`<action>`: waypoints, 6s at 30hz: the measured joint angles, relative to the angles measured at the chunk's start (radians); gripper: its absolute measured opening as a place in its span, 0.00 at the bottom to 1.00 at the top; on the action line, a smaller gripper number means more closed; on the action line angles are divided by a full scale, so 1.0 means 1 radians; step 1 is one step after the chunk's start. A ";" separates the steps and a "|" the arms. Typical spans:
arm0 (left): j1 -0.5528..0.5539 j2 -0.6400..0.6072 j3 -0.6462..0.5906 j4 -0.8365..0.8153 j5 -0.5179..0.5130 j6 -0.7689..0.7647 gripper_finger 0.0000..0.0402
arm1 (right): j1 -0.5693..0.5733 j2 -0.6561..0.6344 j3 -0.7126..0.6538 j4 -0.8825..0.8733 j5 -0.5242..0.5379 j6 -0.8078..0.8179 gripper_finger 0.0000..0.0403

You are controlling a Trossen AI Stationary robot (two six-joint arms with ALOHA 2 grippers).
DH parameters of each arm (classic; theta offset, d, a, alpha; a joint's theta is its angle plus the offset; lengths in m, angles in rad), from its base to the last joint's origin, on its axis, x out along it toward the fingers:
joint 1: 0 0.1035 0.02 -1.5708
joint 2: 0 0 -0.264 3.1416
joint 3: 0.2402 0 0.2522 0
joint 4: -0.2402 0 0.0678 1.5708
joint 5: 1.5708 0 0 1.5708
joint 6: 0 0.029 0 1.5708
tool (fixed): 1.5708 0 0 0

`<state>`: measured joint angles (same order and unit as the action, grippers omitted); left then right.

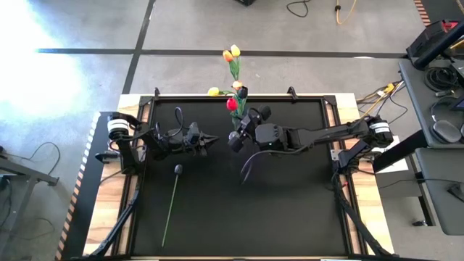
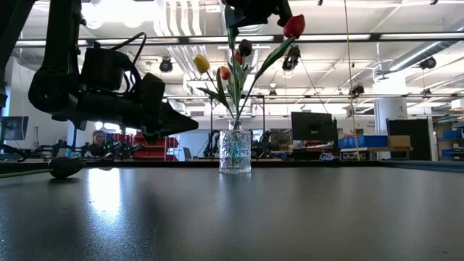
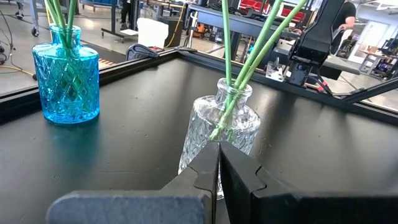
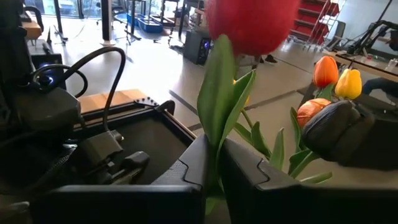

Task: Sort flowers into vase by color
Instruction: Put the red tulip into the transparent vase, then put the black tulip into the transparent vase

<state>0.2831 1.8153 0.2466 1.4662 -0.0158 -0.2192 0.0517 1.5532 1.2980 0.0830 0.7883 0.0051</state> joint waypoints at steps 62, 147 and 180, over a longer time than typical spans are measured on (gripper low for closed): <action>0.000 0.000 0.000 -0.009 0.000 0.000 0.00 | 0.004 -0.041 0.214 -0.606 0.043 0.112 0.54; -0.088 -0.575 0.318 -1.483 -0.033 -0.253 0.00 | -0.382 -0.813 -1.108 0.371 -0.605 -0.101 0.02; -0.475 -0.588 0.424 -2.316 0.092 -1.227 0.39 | -0.382 -0.813 -1.107 0.341 -0.658 -0.159 0.02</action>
<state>-0.1924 1.2274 0.6707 -0.8502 0.0762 -1.4457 -0.3302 0.7403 0.1909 0.4244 0.1303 -0.1543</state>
